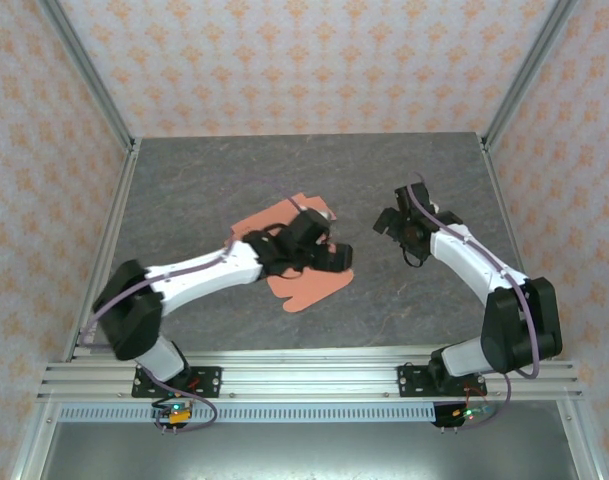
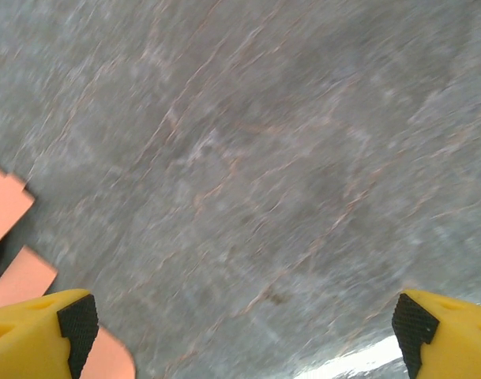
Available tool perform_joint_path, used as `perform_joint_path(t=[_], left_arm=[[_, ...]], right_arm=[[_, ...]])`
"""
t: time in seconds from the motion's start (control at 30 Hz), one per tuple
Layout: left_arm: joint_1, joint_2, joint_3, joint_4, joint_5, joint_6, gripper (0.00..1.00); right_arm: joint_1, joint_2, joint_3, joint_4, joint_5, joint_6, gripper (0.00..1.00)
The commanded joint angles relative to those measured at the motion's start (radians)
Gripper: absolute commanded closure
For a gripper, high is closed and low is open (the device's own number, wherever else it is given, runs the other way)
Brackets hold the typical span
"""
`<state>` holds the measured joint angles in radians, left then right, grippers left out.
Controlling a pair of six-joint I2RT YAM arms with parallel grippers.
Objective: Fold the paper box
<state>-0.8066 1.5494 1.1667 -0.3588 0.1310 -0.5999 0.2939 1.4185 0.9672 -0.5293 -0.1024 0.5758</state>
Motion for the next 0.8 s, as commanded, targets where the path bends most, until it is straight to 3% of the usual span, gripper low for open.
perform_joint_path(t=[0.0,0.17,0.27,0.37,0.53,0.77], left_arm=[[0.151,-0.081,-0.019,-0.153,-0.088,0.060,0.00],[0.345,-0.110,-0.144,-0.099,-0.133,0.122,0.00],[0.362,-0.074,-0.182,-0.054,-0.250,0.159,0.00],[0.362,-0.027,-0.210,0.017,-0.298,0.176,0.00],[0.363,0.054,-0.219,0.063,-0.370,0.196,0.00],[0.365,0.079,-0.218,0.073,-0.361,0.203,0.00]], right_arm=[[0.040,0.033,0.022,0.021,-0.119,0.011,0.03],[0.087,0.089,0.049,0.046,-0.154,0.043,0.04],[0.087,0.141,0.095,0.057,-0.173,0.025,0.05],[0.088,0.204,0.134,0.116,-0.311,0.045,0.05],[0.087,0.281,0.089,0.425,-0.507,0.305,0.06],[0.088,0.364,-0.002,0.849,-0.451,0.568,0.09]])
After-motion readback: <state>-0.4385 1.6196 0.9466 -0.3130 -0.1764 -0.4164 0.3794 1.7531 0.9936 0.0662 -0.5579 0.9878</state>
